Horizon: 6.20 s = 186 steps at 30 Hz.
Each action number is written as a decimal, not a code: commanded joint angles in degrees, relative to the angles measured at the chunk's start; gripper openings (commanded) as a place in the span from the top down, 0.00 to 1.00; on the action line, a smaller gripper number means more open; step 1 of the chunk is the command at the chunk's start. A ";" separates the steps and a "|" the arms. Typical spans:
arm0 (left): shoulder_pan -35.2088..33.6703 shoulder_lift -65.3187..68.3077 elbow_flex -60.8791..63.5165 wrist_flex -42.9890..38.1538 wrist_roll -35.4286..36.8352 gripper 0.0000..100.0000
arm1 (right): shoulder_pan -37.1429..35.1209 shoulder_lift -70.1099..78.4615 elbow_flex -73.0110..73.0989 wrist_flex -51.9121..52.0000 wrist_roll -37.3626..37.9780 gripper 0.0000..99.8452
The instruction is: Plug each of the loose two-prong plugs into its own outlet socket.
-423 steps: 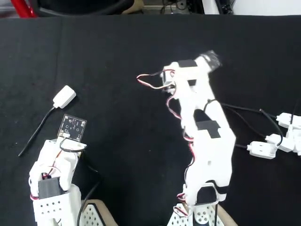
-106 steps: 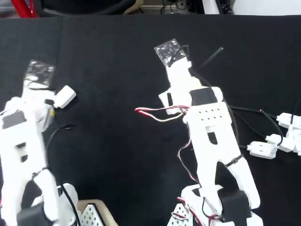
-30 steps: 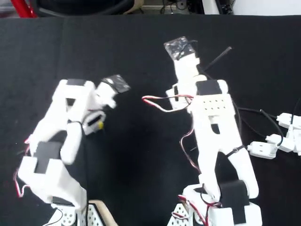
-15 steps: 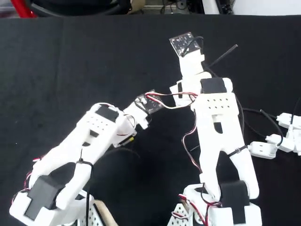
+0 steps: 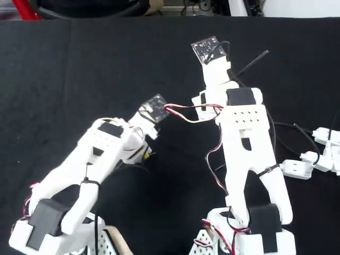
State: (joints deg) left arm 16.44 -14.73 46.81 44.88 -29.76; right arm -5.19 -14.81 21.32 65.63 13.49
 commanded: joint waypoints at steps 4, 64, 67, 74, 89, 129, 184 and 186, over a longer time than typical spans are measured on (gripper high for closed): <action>-5.67 -2.11 -1.01 -0.79 -10.37 0.75 | 0.70 -0.22 -2.77 0.18 -0.79 0.99; -46.99 -89.85 50.51 15.74 2.81 0.95 | -33.41 5.41 7.69 -17.85 -8.44 0.99; -46.90 -89.85 50.51 15.91 2.81 0.97 | -32.35 6.11 7.43 -18.29 -8.44 0.99; -46.99 -89.85 50.51 16.00 2.81 0.97 | -32.00 6.29 6.99 -18.20 -8.79 0.99; -47.08 -89.85 50.51 16.00 2.73 0.97 | -29.10 12.88 4.00 -19.69 -10.46 0.99; -46.90 -89.85 50.51 15.74 2.37 0.97 | -29.80 23.08 6.29 -14.59 -4.57 0.99; -46.81 -89.76 50.51 15.91 2.37 0.97 | -37.27 26.86 5.32 -15.65 -38.59 0.78; -46.81 -89.76 50.51 15.91 2.37 0.97 | -37.01 26.77 5.41 -15.65 -37.89 0.82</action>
State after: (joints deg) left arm -30.07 -104.13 96.31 60.62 -27.65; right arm -42.11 10.68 28.62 50.95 -25.63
